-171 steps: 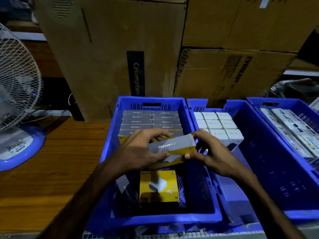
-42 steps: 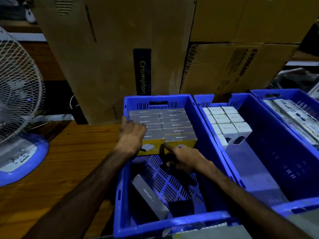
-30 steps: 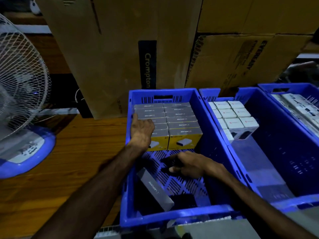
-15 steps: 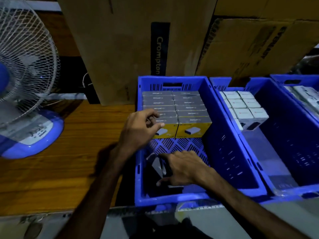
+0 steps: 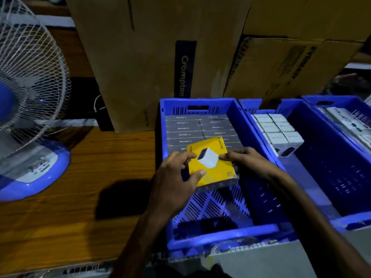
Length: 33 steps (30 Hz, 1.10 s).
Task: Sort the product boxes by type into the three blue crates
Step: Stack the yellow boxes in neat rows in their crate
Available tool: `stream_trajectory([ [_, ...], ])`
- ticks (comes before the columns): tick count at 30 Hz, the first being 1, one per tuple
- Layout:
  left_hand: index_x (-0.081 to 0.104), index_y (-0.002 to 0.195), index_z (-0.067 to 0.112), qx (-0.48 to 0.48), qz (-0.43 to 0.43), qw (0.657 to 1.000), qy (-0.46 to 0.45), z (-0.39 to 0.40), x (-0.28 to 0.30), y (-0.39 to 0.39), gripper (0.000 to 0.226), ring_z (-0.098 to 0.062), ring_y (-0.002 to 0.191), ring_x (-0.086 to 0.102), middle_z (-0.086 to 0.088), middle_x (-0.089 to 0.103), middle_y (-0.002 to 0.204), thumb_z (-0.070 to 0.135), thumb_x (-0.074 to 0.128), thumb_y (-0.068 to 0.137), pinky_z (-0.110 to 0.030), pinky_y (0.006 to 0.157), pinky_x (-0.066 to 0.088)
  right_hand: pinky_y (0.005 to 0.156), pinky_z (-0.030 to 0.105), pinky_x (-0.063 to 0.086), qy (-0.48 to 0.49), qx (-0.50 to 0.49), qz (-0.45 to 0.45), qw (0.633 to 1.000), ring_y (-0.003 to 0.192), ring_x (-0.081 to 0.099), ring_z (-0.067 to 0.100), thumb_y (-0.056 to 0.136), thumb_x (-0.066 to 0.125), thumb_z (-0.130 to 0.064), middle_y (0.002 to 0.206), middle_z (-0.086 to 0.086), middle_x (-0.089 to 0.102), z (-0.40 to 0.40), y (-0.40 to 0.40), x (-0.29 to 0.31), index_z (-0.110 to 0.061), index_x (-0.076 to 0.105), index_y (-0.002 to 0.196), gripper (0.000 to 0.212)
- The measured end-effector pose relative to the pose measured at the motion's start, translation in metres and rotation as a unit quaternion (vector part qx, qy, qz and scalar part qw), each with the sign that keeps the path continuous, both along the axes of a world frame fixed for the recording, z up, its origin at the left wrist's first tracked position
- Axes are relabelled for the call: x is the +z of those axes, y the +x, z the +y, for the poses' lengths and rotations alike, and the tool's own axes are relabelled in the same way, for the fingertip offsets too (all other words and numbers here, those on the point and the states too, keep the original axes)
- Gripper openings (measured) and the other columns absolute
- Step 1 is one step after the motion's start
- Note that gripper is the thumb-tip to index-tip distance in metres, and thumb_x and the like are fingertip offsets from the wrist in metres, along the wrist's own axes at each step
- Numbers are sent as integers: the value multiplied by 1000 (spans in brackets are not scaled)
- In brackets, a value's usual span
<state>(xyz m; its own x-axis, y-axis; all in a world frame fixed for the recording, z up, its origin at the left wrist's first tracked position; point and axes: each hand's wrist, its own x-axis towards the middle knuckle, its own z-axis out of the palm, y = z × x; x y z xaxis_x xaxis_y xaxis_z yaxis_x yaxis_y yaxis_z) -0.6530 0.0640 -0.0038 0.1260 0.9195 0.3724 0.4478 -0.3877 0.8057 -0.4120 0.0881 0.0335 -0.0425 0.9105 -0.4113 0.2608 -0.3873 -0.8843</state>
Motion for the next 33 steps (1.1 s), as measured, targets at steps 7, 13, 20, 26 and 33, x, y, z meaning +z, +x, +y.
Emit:
stream_trajectory([
  [7,54,140,33,-15,21,1000,6,-15,-4,19,65,-17,109,61,11,47,122,42,82,82,-45,87,57,85,37,58,106,80,44,990,104,71,31,97,69,-13,121,17,74,-15,11,14,-8,68,131,34],
  [13,46,148,33,4,13,1000,16,3,4,16,82,-20,108,60,8,43,123,26,89,79,-48,90,57,93,37,59,203,161,-217,941,107,72,12,88,81,-27,115,-13,77,-7,20,51,-31,67,132,46],
  [20,46,151,39,-92,92,991,-23,37,23,19,72,-16,97,55,12,47,109,42,79,88,-41,87,55,107,23,44,198,241,-345,885,130,56,3,88,80,-31,143,-9,62,14,31,60,-20,61,143,59],
  [26,61,125,31,-123,197,972,-15,64,19,37,40,-18,87,61,8,64,94,43,75,89,-35,73,49,98,20,45,201,254,-391,862,125,60,5,87,81,-36,137,-9,66,24,37,45,-21,65,138,56],
  [33,58,115,22,-129,241,958,-83,100,-18,64,42,-27,81,68,-3,70,83,42,80,85,-35,69,50,110,44,42,222,113,-442,862,131,53,33,87,78,-45,140,13,55,23,96,13,-18,58,144,66],
])
